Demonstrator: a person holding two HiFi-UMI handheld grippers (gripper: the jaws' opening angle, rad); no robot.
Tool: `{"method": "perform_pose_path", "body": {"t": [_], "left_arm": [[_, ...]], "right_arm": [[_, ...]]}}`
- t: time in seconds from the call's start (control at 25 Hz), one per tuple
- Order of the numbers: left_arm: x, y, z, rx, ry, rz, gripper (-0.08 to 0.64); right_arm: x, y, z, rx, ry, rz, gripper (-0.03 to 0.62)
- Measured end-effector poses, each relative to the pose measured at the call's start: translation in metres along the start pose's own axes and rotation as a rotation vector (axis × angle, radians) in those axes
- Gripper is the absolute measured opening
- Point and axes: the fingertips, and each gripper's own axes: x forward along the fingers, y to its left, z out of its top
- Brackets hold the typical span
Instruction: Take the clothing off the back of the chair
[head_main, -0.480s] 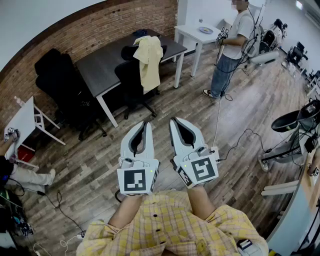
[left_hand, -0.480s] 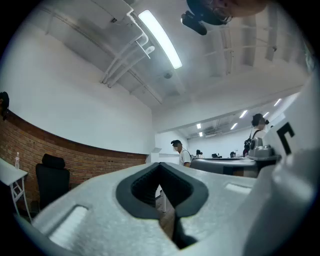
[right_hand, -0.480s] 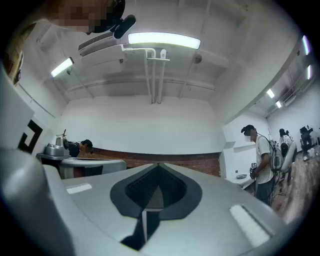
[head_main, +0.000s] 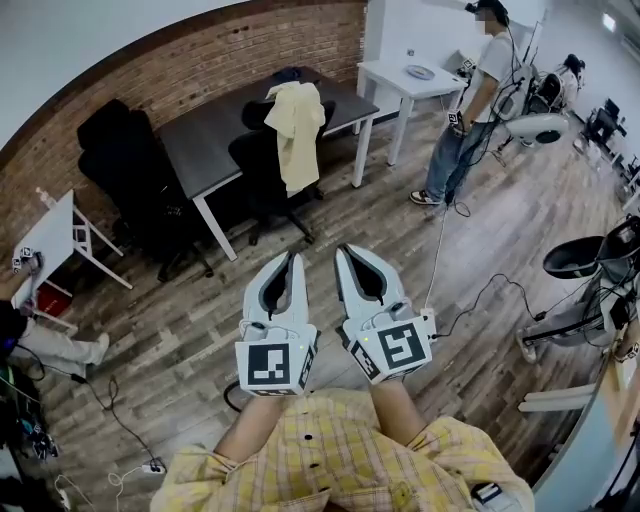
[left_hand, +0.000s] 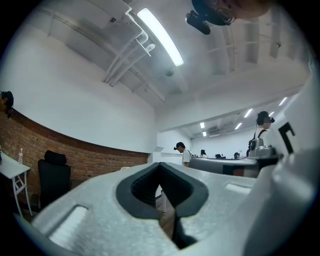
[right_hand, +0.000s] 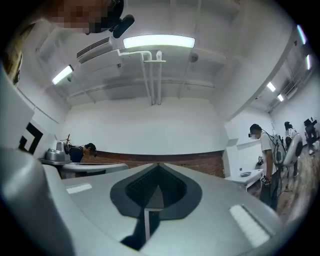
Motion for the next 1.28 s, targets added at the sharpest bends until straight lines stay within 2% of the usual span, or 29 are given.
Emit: {"method": "perform_pose_path", "body": {"t": [0.24,0.6,0.88,1.28], "left_arm": [[-0.001,-0.023,-0.022,0.008,0.037,0.035,0.0],[0.029,-0.012,-0.045,-0.014,0.058,0.062,0.0],[0.084,0.023,-0.059,-0.038,0.046,0.058,-0.001],[0.184,0.081,-0.052,-0.031,0.025,0.012,-0.002]], "right_arm": [[-0.013,-0.02,-0.007,0.023,-0.012,0.02,0.002],[0.009,-0.039,-0.032,0.056,0.019,0.032,0.002],[0.066,-0.06,-0.049,0.008,0.069,0.031,0.002],[0.174,-0.098,-0.052,0.006,0.059,0.006,0.003]]}}
